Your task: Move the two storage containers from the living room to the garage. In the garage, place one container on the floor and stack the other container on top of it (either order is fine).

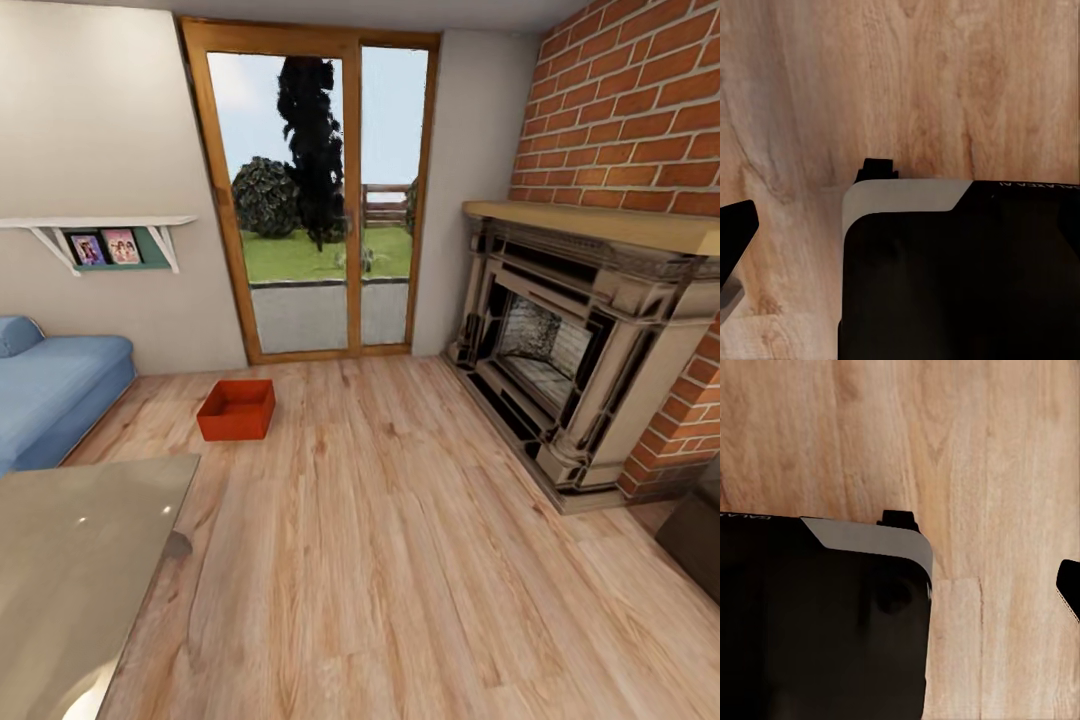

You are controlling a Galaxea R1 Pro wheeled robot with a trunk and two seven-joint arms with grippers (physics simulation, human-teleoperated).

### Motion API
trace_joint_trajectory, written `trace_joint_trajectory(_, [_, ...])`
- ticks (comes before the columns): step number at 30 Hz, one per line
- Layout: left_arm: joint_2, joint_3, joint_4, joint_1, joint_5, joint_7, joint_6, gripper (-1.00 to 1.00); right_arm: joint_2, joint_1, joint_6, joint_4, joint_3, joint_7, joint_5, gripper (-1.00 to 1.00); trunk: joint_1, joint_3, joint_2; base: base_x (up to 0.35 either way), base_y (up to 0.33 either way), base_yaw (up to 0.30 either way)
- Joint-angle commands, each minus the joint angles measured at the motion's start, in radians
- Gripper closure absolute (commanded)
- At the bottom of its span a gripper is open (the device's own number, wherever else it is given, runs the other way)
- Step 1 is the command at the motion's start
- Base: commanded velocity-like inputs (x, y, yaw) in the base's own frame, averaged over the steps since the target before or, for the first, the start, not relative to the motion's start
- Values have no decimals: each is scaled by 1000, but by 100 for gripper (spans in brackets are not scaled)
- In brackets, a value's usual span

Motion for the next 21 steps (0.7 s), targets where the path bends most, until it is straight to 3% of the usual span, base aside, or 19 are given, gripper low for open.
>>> trace_joint_trajectory(1, [0, 0, 0, -1, 5, 1, 2, -100, 1, -1, -5, 3, 8, -1, -9, -100, 1, -1, -1, 321, 0, 0])
trace_joint_trajectory(14, [0, 0, 0, -1, 5, 1, 2, -100, 1, -1, -2, 3, 8, -2, -9, -100, 1, -1, -1, 321, 0, 1])
trace_joint_trajectory(21, [0, 0, 0, -1, 5, 1, 2, -100, 1, -1, 1, 3, 8, -2, -9, -100, 1, -1, -1, 321, 0, 167])
